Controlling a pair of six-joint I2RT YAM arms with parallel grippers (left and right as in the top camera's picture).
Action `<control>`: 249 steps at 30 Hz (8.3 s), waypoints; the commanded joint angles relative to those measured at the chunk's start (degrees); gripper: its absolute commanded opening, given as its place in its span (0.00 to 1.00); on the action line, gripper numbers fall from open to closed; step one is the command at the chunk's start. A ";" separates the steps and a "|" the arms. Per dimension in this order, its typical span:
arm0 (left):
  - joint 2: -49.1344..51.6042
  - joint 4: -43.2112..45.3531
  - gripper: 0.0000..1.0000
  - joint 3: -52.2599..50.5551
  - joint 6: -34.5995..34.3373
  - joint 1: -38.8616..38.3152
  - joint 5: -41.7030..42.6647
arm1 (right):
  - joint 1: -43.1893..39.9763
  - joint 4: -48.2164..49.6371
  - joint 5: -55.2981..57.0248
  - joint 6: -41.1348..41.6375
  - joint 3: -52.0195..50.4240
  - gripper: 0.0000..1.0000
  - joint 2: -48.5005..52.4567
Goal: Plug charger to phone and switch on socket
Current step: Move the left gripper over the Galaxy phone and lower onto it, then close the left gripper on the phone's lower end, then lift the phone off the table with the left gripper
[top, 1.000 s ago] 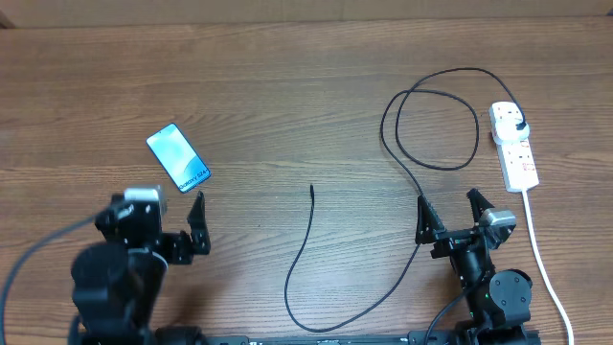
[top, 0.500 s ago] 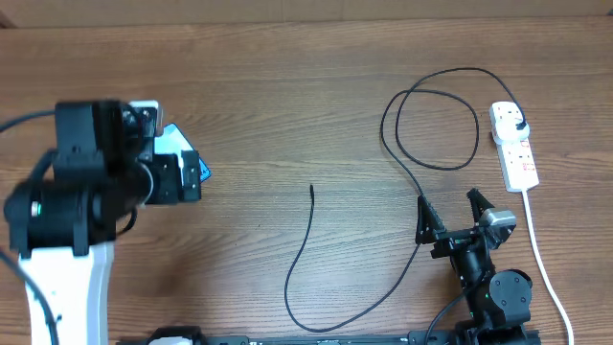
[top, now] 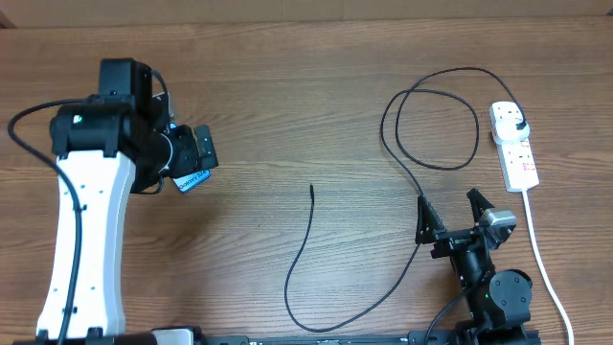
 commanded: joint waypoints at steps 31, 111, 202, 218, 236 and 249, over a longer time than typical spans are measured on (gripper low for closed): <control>39.69 -6.47 1.00 24.61 -9.68 2.12 -10.29 | 0.33 0.33 0.76 0.20 -0.61 1.00 -0.57; 40.13 19.41 0.99 5.27 -6.64 8.92 -8.17 | 0.33 0.33 0.76 0.20 -0.61 1.00 -0.57; 46.07 21.77 0.89 5.03 -14.19 7.72 -5.79 | 0.33 0.33 0.76 0.20 -0.61 1.00 -0.57; 46.07 21.90 0.83 5.03 -14.19 7.74 -5.18 | 0.33 0.33 0.76 0.20 -0.61 1.00 -0.57; 46.07 21.73 0.69 5.03 -14.19 7.72 -5.20 | 0.33 0.33 0.76 0.20 -0.61 1.00 -0.57; 46.07 21.73 0.25 5.03 -14.19 7.72 -5.20 | 0.33 0.33 0.76 0.20 -0.61 1.00 -0.57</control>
